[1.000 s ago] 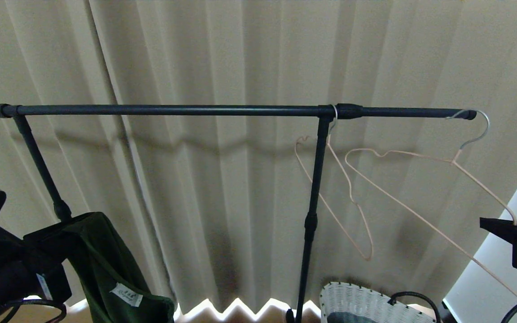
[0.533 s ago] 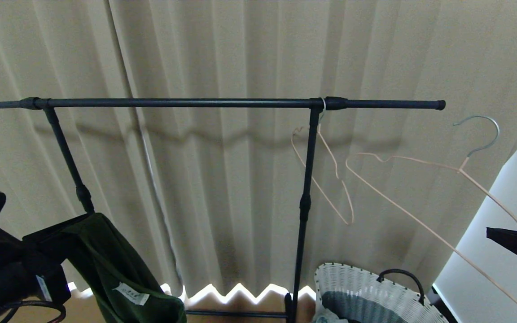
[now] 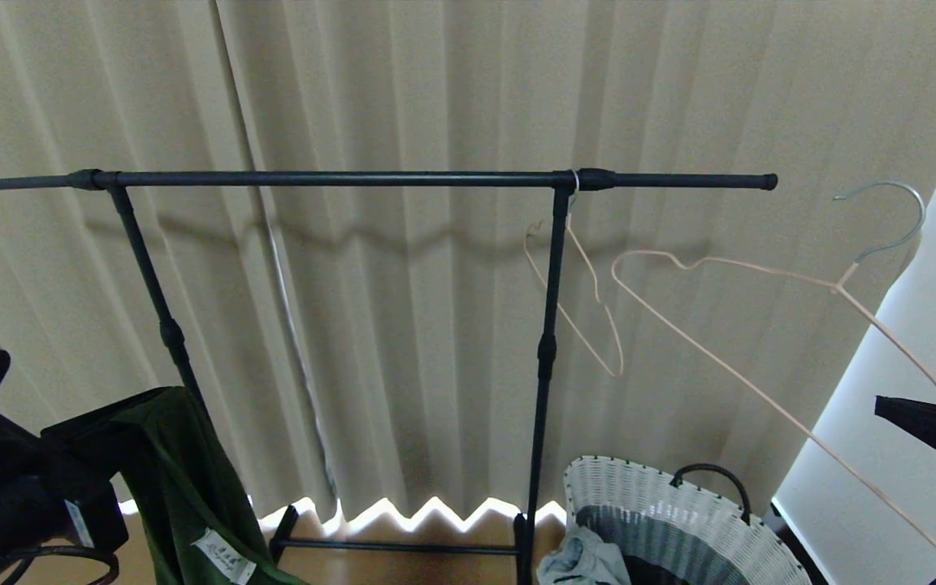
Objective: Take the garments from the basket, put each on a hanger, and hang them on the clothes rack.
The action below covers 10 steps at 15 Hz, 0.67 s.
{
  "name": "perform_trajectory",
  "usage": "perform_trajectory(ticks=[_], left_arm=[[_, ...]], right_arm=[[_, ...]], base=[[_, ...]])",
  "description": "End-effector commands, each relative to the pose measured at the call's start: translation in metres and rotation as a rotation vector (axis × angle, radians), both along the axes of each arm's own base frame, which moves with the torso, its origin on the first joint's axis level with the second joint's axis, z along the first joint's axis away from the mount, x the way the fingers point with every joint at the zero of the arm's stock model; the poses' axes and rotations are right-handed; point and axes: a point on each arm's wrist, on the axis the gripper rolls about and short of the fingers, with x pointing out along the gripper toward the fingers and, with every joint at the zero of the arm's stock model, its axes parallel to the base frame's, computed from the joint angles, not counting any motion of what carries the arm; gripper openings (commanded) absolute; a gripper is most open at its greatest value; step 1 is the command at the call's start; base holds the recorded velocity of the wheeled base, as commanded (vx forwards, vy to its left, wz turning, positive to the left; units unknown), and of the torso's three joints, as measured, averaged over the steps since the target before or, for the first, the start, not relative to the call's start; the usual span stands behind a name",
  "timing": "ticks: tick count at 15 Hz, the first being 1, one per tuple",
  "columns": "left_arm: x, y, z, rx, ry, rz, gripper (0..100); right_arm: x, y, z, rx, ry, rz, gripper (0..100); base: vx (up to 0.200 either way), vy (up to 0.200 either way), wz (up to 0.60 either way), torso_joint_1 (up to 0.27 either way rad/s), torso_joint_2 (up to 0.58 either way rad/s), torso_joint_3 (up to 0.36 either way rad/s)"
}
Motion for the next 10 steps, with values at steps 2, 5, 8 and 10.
perform_trajectory(ticks=[2,5,8,10], left_arm=[[0.000,0.000,0.000,0.000,-0.001,0.001,0],[0.000,0.000,0.000,0.000,0.001,0.001,0],[0.001,0.000,0.000,-0.001,0.001,0.003,0],[0.001,0.000,0.000,-0.001,0.003,0.004,0]], right_arm=[[-0.010,0.005,0.000,0.035,-0.031,0.072,0],[-0.018,0.011,-0.003,0.037,-0.034,0.126,0],[-0.020,0.011,-0.011,0.027,-0.007,0.130,0],[-0.020,0.011,-0.012,0.027,0.001,0.130,0]], base=[[0.000,0.000,0.00,0.000,0.00,0.000],[0.000,0.000,0.00,0.000,0.00,0.000],[0.000,0.000,0.00,0.000,0.00,0.000],[0.000,0.100,0.00,-0.001,0.00,0.001]])
